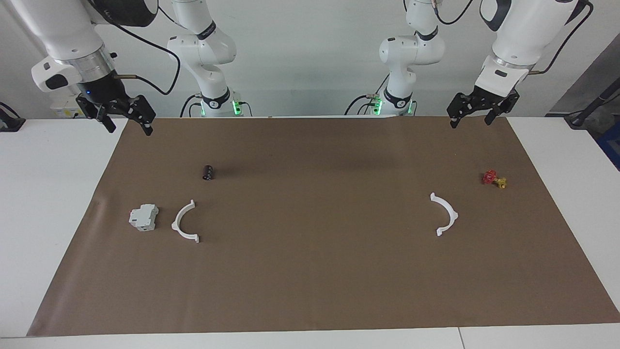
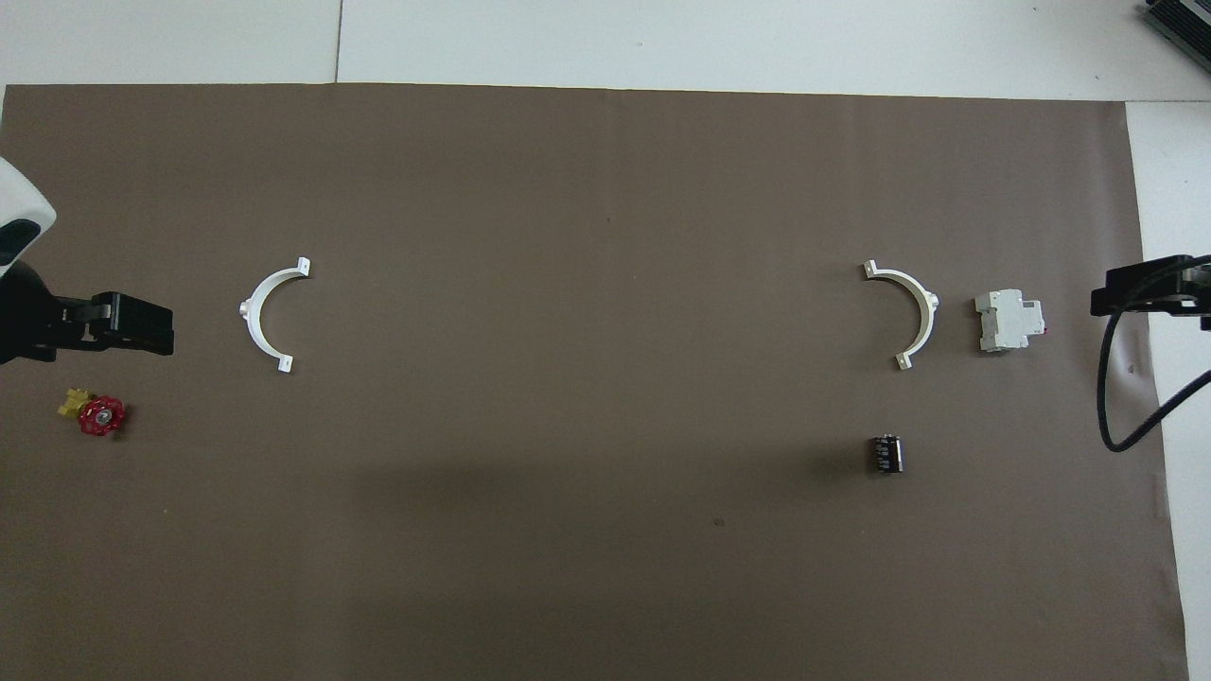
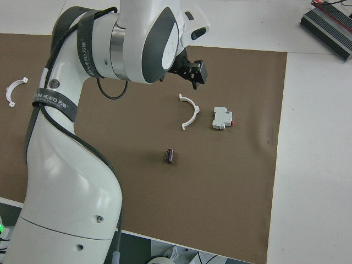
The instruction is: Assemble drain pipe with both arms
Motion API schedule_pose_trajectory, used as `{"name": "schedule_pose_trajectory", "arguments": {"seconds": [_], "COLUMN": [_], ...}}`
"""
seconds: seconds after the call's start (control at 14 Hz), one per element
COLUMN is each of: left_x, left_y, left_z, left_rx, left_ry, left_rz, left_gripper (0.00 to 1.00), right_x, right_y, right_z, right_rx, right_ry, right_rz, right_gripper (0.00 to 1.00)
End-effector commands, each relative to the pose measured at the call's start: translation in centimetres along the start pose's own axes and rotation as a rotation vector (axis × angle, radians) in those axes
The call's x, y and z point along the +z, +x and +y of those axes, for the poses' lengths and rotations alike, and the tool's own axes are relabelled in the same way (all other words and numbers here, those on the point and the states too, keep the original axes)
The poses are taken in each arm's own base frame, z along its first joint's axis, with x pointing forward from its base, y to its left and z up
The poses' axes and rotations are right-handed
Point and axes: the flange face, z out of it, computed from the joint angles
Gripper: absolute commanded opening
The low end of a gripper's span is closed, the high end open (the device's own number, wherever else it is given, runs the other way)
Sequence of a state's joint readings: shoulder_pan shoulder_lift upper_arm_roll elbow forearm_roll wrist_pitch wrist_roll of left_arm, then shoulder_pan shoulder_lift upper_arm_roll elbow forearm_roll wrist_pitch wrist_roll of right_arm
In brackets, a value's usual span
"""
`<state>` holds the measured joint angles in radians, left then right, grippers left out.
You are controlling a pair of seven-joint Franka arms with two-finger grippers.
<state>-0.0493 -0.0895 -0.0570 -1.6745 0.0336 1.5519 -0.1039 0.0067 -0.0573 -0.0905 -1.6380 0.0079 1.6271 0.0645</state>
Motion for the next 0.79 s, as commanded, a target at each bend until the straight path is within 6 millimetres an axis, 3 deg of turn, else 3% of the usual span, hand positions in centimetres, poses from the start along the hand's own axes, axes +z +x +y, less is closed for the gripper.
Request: {"name": "schedule_pose_trajectory", "arguments": {"seconds": [0.0,0.21,0.36,0.5,0.71], "left_x": [0.1,0.1,0.1,0.1,0.1], "left_y": [-0.7,-0.6,-0.6,-0.6,-0.6], "left_z": [0.2,0.2,0.2,0.2,0.1], "left_rx": [0.012,0.012,0.012,0.012,0.01], "left_ry": [-0.016,-0.016,-0.016,-0.016,-0.016], "left_rz": [0.009,0.012,0.012,0.012,0.012], "left_gripper": [1.0,1.0,1.0,1.0,1.0], "right_x": [0.9,3.8,6.9,10.7,18.1], "right_y": [-0.5,0.5,1.9,4.1,7.4], "right_z": [0.7,0.4,-0.2,-0.7,-1.4], "right_rx": [0.015,-0.012,-0.052,-0.081,-0.109], "right_ry": [0.006,0.013,0.014,0.032,0.07], "right_rz": [0.019,0.043,0.068,0.075,0.087], "right_gripper": [1.0,1.0,1.0,1.0,1.0]}}
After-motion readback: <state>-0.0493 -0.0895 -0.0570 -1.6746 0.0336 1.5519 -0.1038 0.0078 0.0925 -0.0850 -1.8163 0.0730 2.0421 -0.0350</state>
